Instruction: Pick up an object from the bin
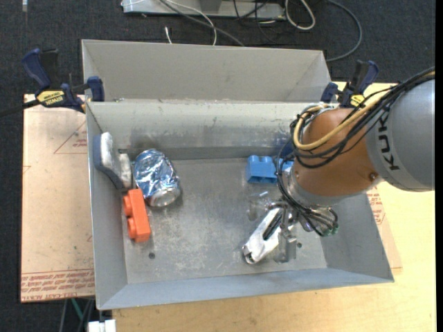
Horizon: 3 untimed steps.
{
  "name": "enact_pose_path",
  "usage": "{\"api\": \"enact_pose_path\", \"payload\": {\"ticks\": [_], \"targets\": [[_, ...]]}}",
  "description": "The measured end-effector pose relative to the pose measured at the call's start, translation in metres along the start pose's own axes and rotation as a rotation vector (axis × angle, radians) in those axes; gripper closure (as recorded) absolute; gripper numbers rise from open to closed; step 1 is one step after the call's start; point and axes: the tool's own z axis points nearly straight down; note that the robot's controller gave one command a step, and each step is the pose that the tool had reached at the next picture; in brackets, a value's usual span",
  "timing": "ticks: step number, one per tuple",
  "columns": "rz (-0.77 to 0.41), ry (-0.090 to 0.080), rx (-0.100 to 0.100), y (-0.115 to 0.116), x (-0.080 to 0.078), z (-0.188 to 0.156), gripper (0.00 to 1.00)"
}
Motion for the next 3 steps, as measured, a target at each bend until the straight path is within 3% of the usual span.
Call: {"api": "enact_pose_path", "payload": {"ticks": [1, 2, 3], "targets": [[-0.147, -0.002, 0.000, -0.0074, -0.0061, 0.0540, 0.00], [-0.185, -0.005, 0.001, -0.0127, -0.0112, 0.0536, 0.00], [-0.149, -0.004, -0.001, -0.0070, -0.0074, 0.0539, 0.00]]}}
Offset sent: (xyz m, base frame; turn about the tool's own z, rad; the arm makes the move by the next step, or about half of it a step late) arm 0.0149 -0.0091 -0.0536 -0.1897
